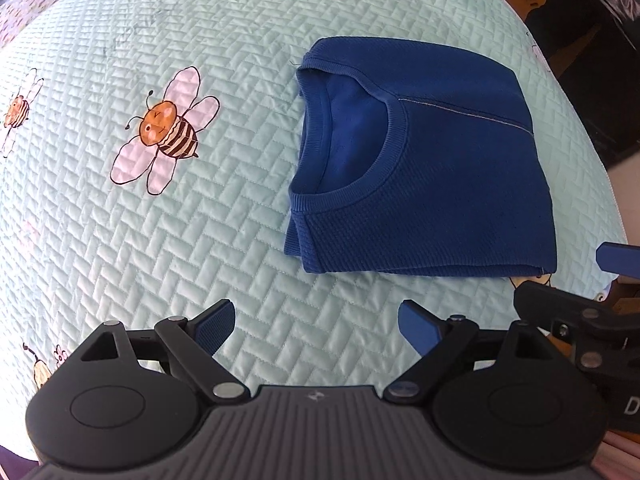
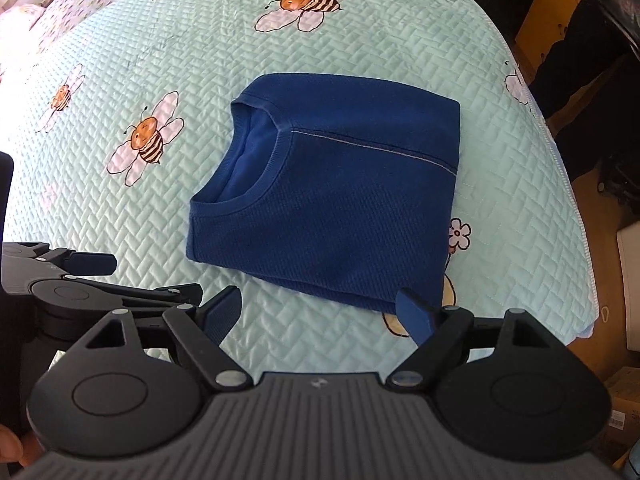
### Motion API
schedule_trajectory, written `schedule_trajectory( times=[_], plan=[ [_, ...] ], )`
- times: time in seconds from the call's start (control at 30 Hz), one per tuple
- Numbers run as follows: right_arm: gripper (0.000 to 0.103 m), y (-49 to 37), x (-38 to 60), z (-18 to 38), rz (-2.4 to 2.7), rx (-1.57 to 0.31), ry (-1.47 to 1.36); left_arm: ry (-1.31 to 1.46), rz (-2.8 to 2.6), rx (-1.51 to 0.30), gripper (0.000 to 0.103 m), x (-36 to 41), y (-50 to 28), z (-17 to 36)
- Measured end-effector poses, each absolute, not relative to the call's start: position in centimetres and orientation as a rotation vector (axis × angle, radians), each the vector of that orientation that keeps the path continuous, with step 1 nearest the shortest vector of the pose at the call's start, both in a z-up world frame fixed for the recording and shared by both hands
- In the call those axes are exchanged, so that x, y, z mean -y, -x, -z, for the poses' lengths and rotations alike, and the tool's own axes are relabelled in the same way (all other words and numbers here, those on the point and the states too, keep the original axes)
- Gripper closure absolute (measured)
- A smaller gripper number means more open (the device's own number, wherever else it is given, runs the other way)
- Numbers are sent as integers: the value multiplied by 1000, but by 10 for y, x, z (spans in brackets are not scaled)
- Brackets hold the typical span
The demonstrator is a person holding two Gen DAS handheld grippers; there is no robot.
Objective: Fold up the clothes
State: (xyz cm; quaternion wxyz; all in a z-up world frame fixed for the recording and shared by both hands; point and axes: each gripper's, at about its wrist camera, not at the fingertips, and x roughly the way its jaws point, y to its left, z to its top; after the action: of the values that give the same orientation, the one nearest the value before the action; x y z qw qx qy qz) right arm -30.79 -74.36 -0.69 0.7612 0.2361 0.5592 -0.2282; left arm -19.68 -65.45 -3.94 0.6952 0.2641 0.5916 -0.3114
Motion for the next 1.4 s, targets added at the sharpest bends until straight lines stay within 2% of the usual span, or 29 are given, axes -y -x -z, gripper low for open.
schedule_trajectory(
  times=[1.1,1.17,1.23,1.33,1.4],
  plan=[
    [19,303,745,7,497,-1205,-491,-609,696,-1247,12,650,196,39],
    [19,303,738,0,481,-1146,-460,-580,717,-1155,12,642,196,28],
    [19,303,727,-11,460,-1048,-397,-555,703,-989,12,626,196,10],
    [19,317,684,-42,524,-698,-142,-525,613,-620,12,581,202,-24],
    [13,330,646,-46,602,-458,12,-490,520,-396,12,542,205,-42]
  ],
)
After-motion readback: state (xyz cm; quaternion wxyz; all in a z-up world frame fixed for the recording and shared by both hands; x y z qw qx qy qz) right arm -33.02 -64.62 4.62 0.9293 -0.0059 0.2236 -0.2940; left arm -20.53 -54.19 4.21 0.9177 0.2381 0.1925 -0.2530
